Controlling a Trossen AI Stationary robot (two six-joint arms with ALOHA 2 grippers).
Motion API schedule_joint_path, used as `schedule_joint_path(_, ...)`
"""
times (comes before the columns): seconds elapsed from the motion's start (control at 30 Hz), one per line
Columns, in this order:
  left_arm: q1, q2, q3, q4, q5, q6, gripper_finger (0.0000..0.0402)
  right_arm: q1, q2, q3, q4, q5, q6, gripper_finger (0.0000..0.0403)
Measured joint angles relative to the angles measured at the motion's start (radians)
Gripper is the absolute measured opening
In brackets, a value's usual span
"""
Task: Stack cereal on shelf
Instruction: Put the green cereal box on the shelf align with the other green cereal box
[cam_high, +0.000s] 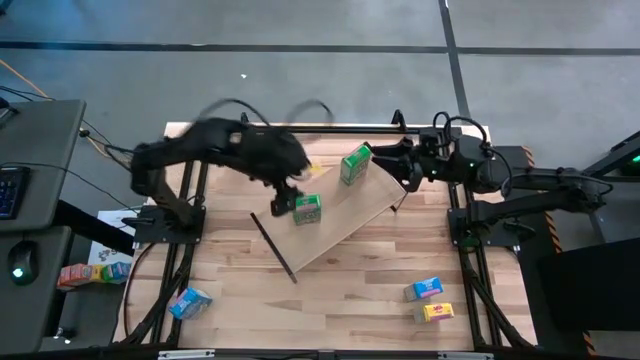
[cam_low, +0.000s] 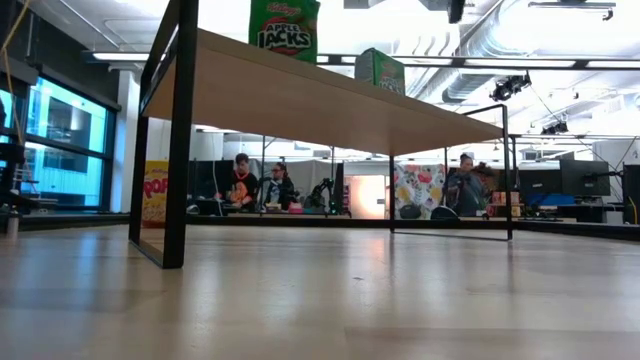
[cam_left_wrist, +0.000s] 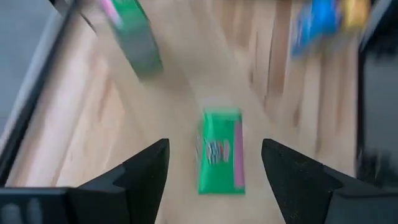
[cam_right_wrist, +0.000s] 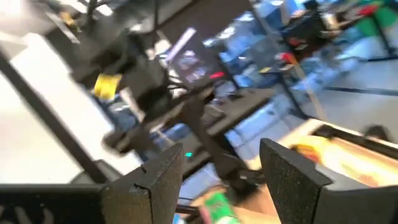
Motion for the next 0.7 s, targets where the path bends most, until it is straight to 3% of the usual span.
schedule_joint_path(0.13,-0.004,-0.155,-0.065,0.179,-0.088,-0.049,0.0244,0.05,0.09,0.004,0.154,-0.028,-0.055,0.0204)
schedule_joint_path(0.23,-0.022,-0.294,-0.171,0.316,-0.125,-0.063,0.0244,0.092,0.165,0.052,0.14,-0.06,-0.109,0.0204)
schedule_joint_path(0.5,-0.098,-0.637,-0.582,0.671,-0.184,-0.118,0.0243,0.178,0.37,0.274,-0.229,-0.079,-0.311,0.0204)
schedule_joint_path(0.7,-0.107,-0.756,-0.78,0.824,-0.205,-0.193,0.0243,0.183,0.461,0.375,-0.437,-0.079,-0.321,0.0204)
